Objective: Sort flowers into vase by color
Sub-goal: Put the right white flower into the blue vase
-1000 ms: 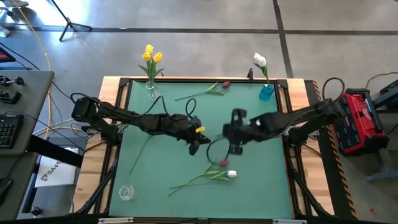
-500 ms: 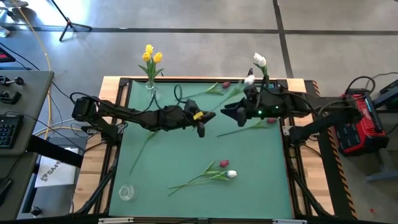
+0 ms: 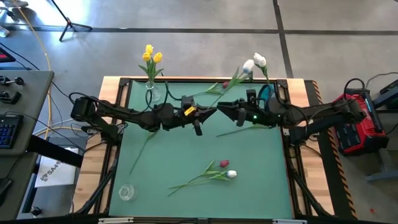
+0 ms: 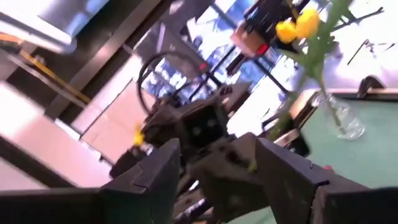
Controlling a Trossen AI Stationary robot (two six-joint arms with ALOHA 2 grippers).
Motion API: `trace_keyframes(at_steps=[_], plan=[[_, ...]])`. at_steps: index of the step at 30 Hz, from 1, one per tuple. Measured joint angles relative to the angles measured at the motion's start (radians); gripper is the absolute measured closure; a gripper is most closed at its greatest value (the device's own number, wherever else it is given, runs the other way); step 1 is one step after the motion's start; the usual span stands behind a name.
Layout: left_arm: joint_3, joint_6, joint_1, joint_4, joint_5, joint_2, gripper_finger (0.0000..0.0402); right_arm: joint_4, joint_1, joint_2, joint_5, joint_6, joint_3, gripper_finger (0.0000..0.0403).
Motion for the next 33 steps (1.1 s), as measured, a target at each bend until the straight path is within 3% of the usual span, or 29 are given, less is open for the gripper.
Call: trace_keyframes(at_steps=[8,13,19,23,29,33], plan=[[0.0,0.045,-0.007,0.007,0.011,-0.02,0.0401,0.041,-0.006,0.0,0.135,-0.078,-0.026,0.0206],[0.0,0.054,-0.01,-0.018,0.045,-0.02,0.0401,0.125,-0.012,0.0,0.151,-0.176,-0.026,0.0206],[0.0,0.055,-0.014,-0.025,0.051,-0.02,0.0401,0.144,-0.017,0.0,0.185,-0.179,-0.026,0.0215],[0.0,0.055,-0.014,-0.033,0.05,-0.02,0.0401,0.144,-0.017,0.0,0.186,-0.178,-0.026,0.0263],[0.0,0.019,-0.014,-0.109,0.051,-0.02,0.0401,0.123,-0.017,0.0,0.181,-0.231,-0.026,0.0389],[0.0,-0.059,-0.01,-0.17,0.07,-0.02,0.0391,0.017,-0.022,-0.023,0.184,-0.217,-0.026,0.0394]])
